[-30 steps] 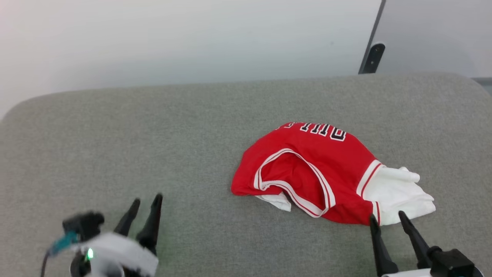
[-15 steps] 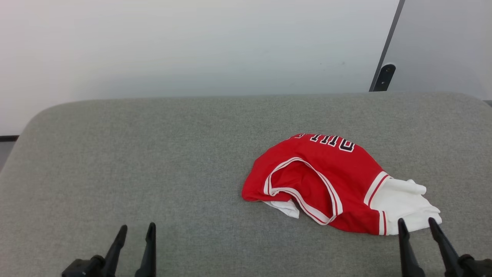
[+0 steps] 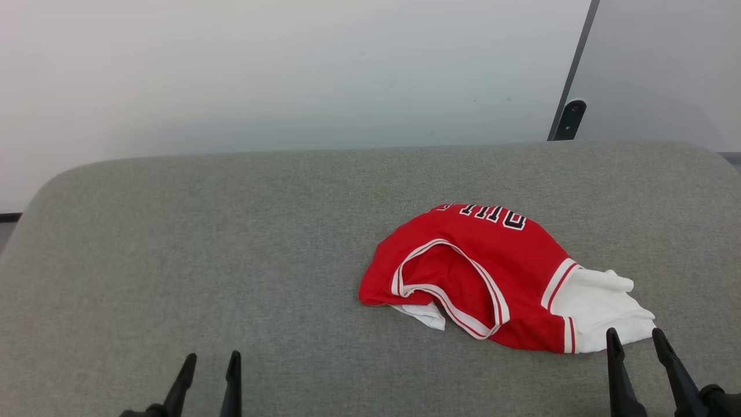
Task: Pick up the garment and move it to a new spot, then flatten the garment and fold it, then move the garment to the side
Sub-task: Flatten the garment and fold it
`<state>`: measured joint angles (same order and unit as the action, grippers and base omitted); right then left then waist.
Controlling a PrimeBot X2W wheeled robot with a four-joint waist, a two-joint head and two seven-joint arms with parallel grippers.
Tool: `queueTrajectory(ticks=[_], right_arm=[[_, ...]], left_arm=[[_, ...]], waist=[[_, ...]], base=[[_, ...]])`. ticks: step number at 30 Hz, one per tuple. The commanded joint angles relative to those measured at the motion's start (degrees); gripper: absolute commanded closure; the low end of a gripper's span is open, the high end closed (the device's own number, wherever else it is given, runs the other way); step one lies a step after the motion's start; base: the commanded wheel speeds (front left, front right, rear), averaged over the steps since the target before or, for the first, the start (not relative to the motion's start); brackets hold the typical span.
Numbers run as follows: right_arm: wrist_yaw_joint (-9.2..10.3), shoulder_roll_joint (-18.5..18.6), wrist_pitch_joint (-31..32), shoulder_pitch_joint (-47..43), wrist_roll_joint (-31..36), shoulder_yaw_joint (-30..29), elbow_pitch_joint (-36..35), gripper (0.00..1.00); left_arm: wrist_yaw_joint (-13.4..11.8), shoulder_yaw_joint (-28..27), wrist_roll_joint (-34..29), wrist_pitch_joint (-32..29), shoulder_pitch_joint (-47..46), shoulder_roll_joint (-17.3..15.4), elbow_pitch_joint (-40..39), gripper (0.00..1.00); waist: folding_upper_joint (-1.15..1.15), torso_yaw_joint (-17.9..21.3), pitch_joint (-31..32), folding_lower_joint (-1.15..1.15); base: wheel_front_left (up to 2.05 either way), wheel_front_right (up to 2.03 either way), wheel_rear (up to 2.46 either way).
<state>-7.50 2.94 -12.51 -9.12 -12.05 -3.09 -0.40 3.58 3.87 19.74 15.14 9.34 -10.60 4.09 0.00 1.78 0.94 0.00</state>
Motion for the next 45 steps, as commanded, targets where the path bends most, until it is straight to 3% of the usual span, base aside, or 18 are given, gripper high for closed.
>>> queueTrajectory(ticks=[1, 19, 27, 31, 35, 40, 45], right_arm=[[0.02, -0.08, -0.11, -0.54, -0.25, 0.28, 0.17, 0.00], [0.02, -0.08, -0.69, 1.28, -0.63, 1.68, 1.34, 0.00], [0.02, -0.08, -1.20, 2.93, -1.43, 2.80, 2.03, 0.00], [0.02, -0.07, -1.69, 4.39, -2.01, 3.54, 2.43, 0.00], [0.02, -0.08, -2.25, 6.10, -2.46, 4.66, 3.33, 0.00], [0.02, -0.08, -2.62, 7.95, -3.45, 6.24, 4.64, 0.00], [0.02, -0.09, -2.73, 9.79, -3.89, 6.72, 4.52, 0.00]], left_arm=[[0.54, -0.51, -0.50, 0.00, 0.50, 0.49, 0.14, 0.00], [3.11, -0.91, -2.99, 0.01, -3.75, 0.76, 1.27, 0.00], [3.89, 5.74, -1.87, -3.80, -22.55, -3.23, 4.11, 0.00], [3.83, 13.49, 3.11, -11.88, -35.68, -6.27, 9.39, 0.00], [3.80, 21.96, 11.60, -25.31, -45.77, -8.97, 18.24, 0.00], [3.84, 31.61, 25.89, -43.50, -52.04, -11.75, 24.97, 0.00], [3.85, 36.14, 33.85, -51.70, -55.43, -13.79, 28.98, 0.00]], waist=[[0.00, 0.07, -0.04, 0.00], [0.00, 0.13, -0.27, 0.00], [0.00, 0.88, -1.66, 0.00], [0.00, 2.01, -3.74, 0.00], [0.00, 3.24, -5.36, 0.00], [0.00, 4.90, -7.14, 0.00], [0.00, 6.09, -9.49, 0.00]], base=[[0.00, 0.00, 0.00], [0.00, 0.00, 0.00], [0.00, 0.00, 0.00], [0.00, 0.00, 0.00], [0.00, 0.00, 0.00], [0.00, 0.00, 0.00], [0.00, 0.00, 0.00]])
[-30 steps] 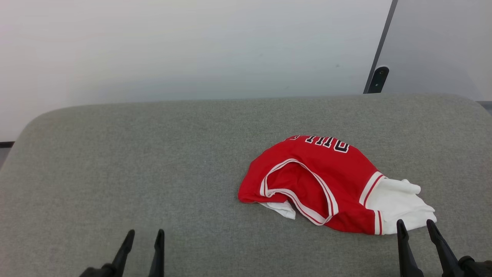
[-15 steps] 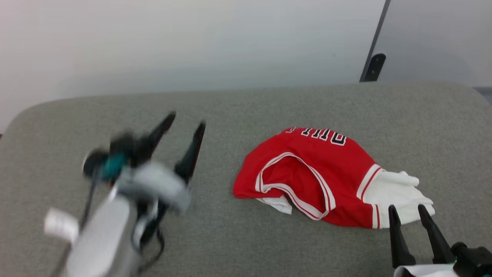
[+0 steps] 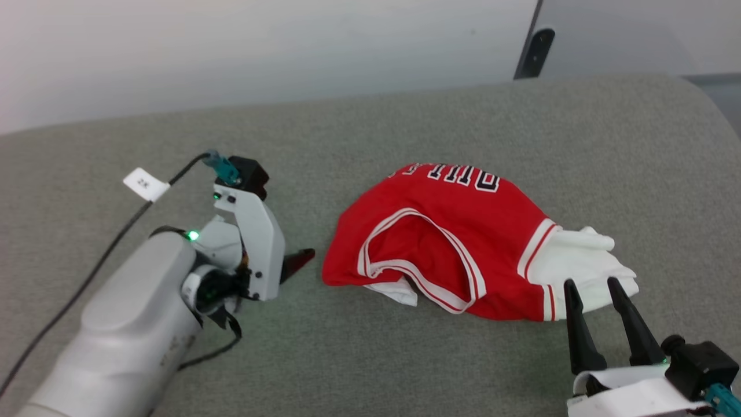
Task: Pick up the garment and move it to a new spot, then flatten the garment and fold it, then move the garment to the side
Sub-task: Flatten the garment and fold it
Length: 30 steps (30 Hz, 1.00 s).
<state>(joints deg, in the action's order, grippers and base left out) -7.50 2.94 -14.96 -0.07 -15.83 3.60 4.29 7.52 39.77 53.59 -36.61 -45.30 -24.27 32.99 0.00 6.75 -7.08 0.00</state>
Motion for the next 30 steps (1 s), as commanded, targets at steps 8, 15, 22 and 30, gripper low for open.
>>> queueTrajectory(ticks=[8, 15, 22, 30], right_arm=[[0.02, -0.08, -0.31, 2.95, -0.80, 1.14, -0.52, 0.00], [0.02, -0.07, -0.32, 3.74, -1.20, 1.83, -0.19, 0.00], [0.02, -0.07, -0.32, 3.99, -2.04, 2.47, 0.09, 0.00], [0.02, -0.08, -0.33, 3.43, -2.80, 3.17, 0.14, 0.00]], left_arm=[[-0.09, 3.84, 7.99, -0.92, -3.73, -0.19, 4.15, 0.00], [-0.09, 7.96, 11.90, -0.42, -4.76, -0.89, 4.14, 0.00], [-0.09, 11.55, 14.21, 4.51, -5.66, -0.92, 1.58, 1.00], [-0.09, 17.96, 14.68, 9.05, -10.93, 2.94, -5.77, 1.00]], waist=[[0.00, 3.23, -4.15, 0.00], [0.00, 4.52, -4.57, 0.00], [0.00, 6.11, -4.36, 0.00], [0.00, 7.65, -3.55, 0.00]], base=[[0.00, 0.00, 0.00], [0.00, 0.00, 0.00], [0.00, 0.00, 0.00], [0.00, 0.00, 0.00]])
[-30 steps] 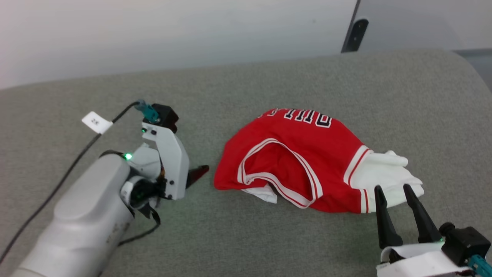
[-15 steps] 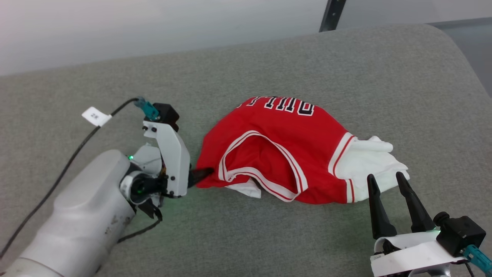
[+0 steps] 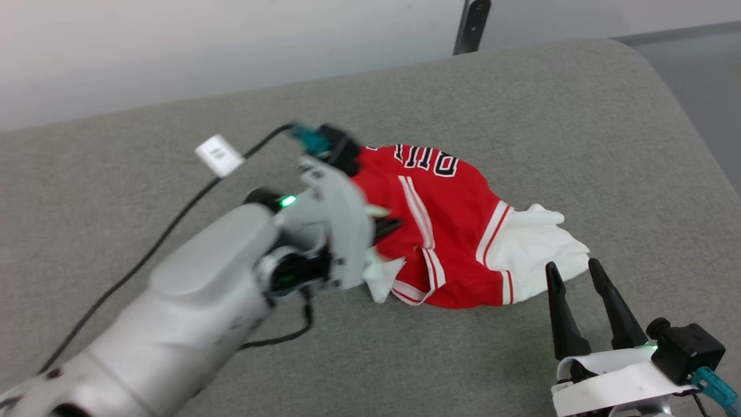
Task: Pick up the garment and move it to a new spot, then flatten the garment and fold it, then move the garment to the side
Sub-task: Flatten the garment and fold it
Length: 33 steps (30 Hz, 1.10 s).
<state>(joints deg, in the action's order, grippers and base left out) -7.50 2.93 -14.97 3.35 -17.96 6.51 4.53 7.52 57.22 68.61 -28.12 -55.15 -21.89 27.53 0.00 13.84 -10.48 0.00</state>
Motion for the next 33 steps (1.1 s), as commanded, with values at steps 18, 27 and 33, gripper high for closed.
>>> queueTrajectory(ticks=[18, 27, 33], right_arm=[[0.02, -0.10, -0.32, 4.41, -7.44, 2.48, -1.15, 0.00], [0.01, -0.06, -0.31, 2.89, -5.58, 0.83, -0.55, 0.00], [0.02, -0.06, -0.31, 1.55, -3.95, 0.47, -0.14, 0.00]], left_arm=[[-0.09, 12.41, -1.68, 14.65, -9.81, 9.14, 18.14, 1.00], [-0.09, 14.44, 2.57, 15.76, -11.09, 7.09, 13.82, 0.00], [-0.09, 15.18, 5.31, 14.21, -11.79, 3.27, 6.90, 0.00]], waist=[[0.00, 9.80, -8.17, 0.00], [0.00, 5.80, -4.94, 0.00], [0.00, 1.57, -1.91, 0.00]], base=[[0.00, 0.00, 0.00], [0.00, 0.00, 0.00], [0.00, 0.00, 0.00]])
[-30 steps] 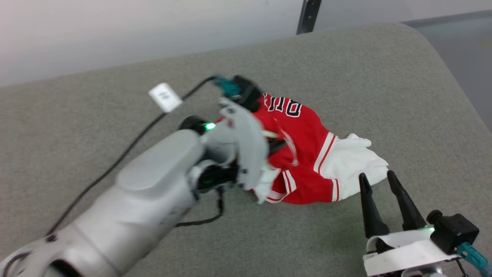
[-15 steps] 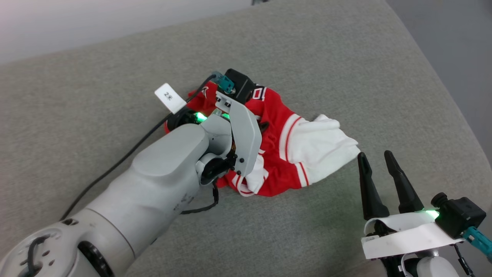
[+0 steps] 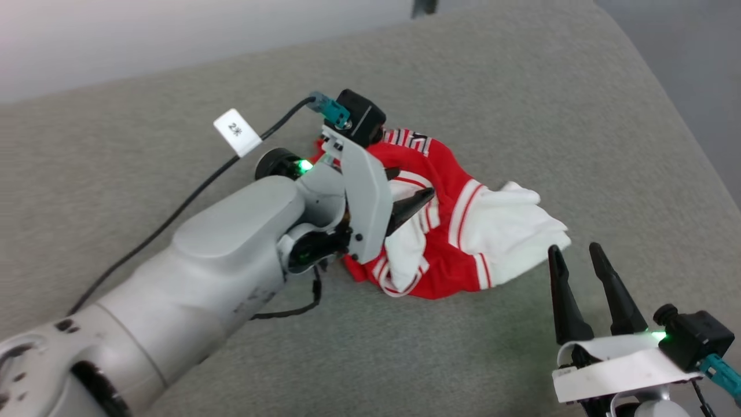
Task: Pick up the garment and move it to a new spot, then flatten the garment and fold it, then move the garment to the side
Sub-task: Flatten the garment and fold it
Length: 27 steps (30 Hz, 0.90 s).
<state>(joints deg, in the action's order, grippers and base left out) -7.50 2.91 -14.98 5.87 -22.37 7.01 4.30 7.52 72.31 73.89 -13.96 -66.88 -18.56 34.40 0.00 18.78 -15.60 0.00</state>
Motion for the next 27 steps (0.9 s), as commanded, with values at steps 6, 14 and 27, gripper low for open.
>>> queueTrajectory(ticks=[6, 14, 27], right_arm=[[0.02, -0.02, -0.30, -1.89, 1.04, -0.59, 0.14, 0.00], [0.02, -0.02, -0.30, -1.55, 1.47, -0.71, -0.21, 0.00], [0.02, -0.04, -0.30, -0.16, 0.33, -0.28, -0.22, 0.00]], left_arm=[[-0.09, 0.84, 0.53, -7.28, 3.19, -5.07, -3.86, 0.00], [-0.49, 0.39, 2.55, -13.51, 8.39, -6.19, -7.37, 0.00], [-1.39, -1.34, 3.80, -12.43, 6.14, -1.63, -3.87, 0.00]], waist=[[0.00, -5.56, 4.89, 0.00], [0.00, -5.84, 4.33, 0.00], [0.00, -3.57, 1.65, 0.00]], base=[[0.00, 0.00, 0.00], [0.00, 0.00, 0.00], [0.00, 0.00, 0.00]])
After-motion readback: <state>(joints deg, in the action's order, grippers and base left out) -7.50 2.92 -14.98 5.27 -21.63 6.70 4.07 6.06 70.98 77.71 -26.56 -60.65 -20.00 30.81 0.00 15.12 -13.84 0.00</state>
